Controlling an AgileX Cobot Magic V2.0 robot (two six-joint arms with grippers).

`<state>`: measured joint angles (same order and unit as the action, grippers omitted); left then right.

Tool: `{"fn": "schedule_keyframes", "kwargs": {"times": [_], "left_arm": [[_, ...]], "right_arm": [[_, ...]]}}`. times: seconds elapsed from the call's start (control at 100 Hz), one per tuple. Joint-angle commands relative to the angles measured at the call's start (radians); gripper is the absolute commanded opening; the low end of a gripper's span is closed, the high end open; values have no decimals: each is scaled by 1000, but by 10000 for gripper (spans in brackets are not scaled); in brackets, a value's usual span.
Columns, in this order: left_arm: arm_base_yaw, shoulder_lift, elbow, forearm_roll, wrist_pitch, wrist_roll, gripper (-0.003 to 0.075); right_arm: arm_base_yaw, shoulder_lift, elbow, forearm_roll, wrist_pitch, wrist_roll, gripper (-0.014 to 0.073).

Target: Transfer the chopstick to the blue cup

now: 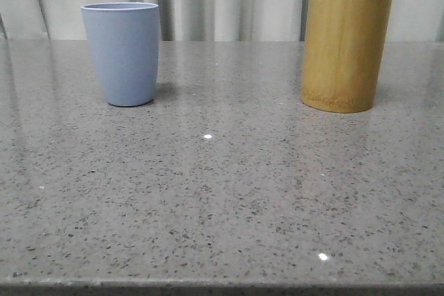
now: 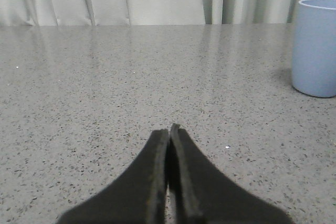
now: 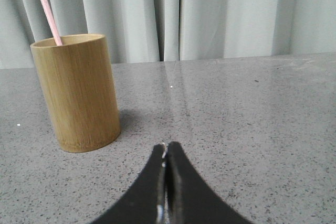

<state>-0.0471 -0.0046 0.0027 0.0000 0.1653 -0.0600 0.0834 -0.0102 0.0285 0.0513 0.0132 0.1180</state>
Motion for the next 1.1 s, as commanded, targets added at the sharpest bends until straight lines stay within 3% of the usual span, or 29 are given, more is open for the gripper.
{"fn": "schedule_keyframes", "kwargs": {"times": [0.0,0.7,1.09], "left_arm": [[2,-33,8,-6,-85,-10,-19],[2,-33,8,-6,-85,-10,-19],[2,-33,-6,-57,-149,-10,-19]], "right_arm": [[-6,-20,0,-8,-79,-6,-59],[-6,-20,0,-8,-79,-6,-59],[-4,-20,-8,-8,-32,-6,-59]]}}
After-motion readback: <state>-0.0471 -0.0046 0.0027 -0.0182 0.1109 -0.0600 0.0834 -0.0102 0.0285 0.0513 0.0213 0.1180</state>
